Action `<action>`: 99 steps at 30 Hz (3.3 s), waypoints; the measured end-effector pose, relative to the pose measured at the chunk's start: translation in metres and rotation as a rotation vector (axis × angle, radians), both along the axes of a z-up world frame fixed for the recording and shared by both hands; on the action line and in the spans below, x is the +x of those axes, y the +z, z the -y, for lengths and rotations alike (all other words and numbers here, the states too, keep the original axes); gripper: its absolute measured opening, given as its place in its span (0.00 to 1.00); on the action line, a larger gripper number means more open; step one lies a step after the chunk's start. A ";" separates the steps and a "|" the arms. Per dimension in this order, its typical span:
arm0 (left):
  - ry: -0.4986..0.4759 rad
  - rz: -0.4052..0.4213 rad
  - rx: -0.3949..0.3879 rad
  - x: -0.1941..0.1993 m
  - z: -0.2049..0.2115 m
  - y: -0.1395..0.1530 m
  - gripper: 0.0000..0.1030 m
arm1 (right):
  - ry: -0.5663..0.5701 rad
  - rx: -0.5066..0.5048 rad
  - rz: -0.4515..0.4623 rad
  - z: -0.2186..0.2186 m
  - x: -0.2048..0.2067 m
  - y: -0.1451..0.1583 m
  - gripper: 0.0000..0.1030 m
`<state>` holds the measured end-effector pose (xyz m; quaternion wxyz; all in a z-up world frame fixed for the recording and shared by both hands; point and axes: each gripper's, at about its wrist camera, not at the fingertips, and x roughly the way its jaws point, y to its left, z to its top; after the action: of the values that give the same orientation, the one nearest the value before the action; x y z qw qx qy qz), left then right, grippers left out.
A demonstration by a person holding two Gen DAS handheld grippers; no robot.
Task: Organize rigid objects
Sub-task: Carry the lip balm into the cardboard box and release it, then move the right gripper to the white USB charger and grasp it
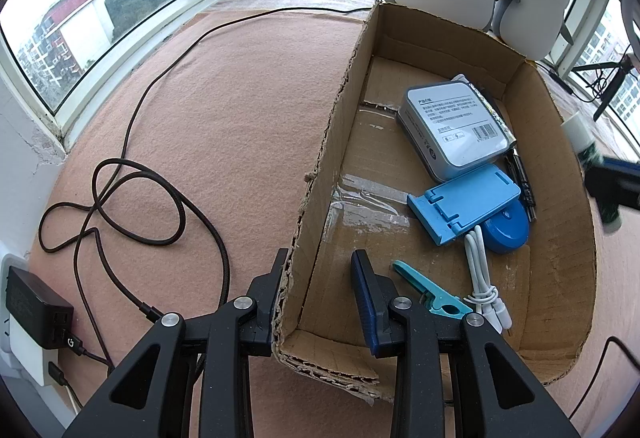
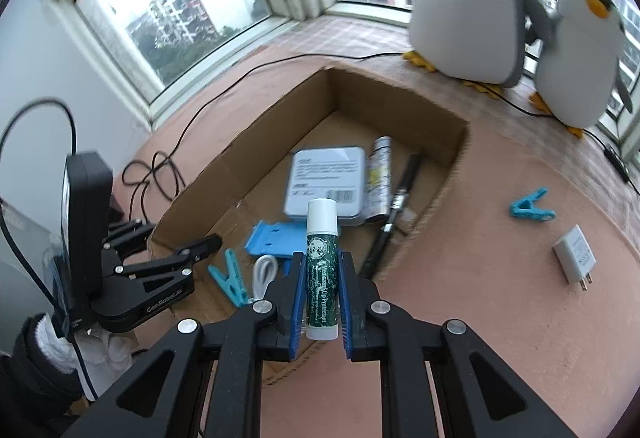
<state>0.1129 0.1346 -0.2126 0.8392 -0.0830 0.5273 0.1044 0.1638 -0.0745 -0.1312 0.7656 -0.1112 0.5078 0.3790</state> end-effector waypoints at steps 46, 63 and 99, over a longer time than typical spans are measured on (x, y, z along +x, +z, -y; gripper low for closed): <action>-0.002 0.002 0.000 0.000 0.002 0.003 0.32 | -0.205 -0.049 0.126 0.107 0.045 0.006 0.58; 0.004 -0.005 0.000 0.001 0.001 0.002 0.33 | -0.197 -0.269 0.094 0.145 0.133 -0.055 0.66; 0.008 0.002 -0.002 -0.002 0.003 0.002 0.33 | -0.206 -0.237 -0.024 0.145 0.139 -0.072 0.34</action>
<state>0.1107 0.1321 -0.2108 0.8392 -0.0861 0.5262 0.1071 0.3023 -0.2192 -0.2031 0.7760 -0.1434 0.5666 0.2372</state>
